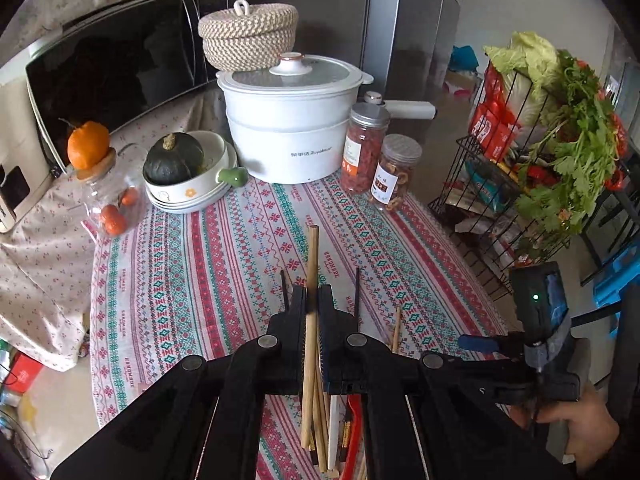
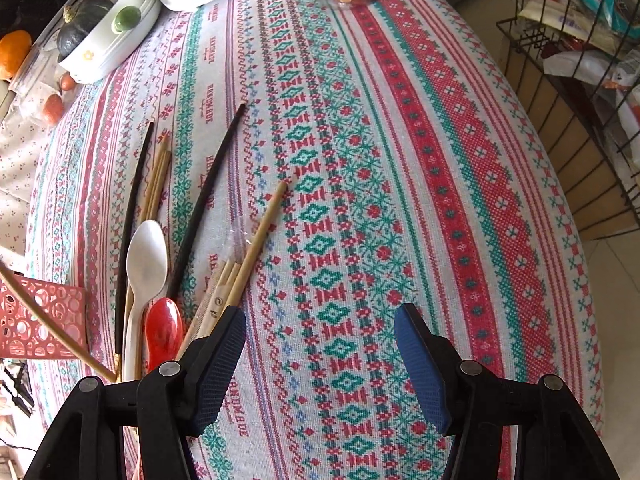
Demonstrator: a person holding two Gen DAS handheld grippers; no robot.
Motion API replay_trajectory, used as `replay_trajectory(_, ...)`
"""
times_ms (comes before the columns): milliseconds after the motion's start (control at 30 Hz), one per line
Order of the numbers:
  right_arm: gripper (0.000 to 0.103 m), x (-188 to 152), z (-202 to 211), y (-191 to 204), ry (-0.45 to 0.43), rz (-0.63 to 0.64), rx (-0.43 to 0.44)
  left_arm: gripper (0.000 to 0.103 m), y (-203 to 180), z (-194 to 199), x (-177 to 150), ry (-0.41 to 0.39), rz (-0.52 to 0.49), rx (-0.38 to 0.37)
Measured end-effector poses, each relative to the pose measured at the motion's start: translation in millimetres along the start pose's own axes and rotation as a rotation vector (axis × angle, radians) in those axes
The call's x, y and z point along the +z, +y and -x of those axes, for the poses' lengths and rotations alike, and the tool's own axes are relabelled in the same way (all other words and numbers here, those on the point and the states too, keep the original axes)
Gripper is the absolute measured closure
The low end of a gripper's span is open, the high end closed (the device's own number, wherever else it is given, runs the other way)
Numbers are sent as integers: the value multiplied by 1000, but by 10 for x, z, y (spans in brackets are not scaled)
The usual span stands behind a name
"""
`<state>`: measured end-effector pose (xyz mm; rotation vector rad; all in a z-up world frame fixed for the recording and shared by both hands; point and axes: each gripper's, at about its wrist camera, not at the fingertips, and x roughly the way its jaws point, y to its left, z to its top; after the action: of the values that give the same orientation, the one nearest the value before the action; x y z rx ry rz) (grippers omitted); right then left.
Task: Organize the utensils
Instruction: 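Lift the bamboo chopsticks with the left tool and carry them over the pink basket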
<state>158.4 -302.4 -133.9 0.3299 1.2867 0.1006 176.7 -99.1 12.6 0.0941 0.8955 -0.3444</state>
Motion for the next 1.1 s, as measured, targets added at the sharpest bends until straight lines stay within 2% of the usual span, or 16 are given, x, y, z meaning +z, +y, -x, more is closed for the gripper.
replay_trajectory(100,38,39,-72,-29,6,-51,27,98,168,365,-133,-63,42,-53)
replay_trajectory(233,50,132,-126,0,-3,-93,61,98,375,777,-294,-140,84,-87)
replay_trajectory(367,60,255,-219,90,-19,-99,53,98,578,1071,-469,-187,128,-132)
replay_trajectory(467,66,329,-288,124,-36,-114,32,98,662,1192,-628,-228,134,-135)
replay_trajectory(600,67,406,-327,247,-69,-82,-53,98,794,1276,-737,-251,162,-150)
replay_trajectory(700,78,409,-362,366,-76,-43,-174,98,867,1309,-757,-265,172,-146)
replay_trajectory(733,90,397,-373,401,-82,-29,-226,98,897,1319,-767,-269,176,-141)
replay_trajectory(833,95,353,-395,481,-95,26,-286,98,976,1326,-782,-277,193,-133)
replay_trajectory(967,100,312,-321,418,-95,32,-190,98,1026,1414,-803,-331,201,-98)
replay_trajectory(1100,100,272,97,470,-196,41,-114,98,1113,1609,-824,-429,208,-69)
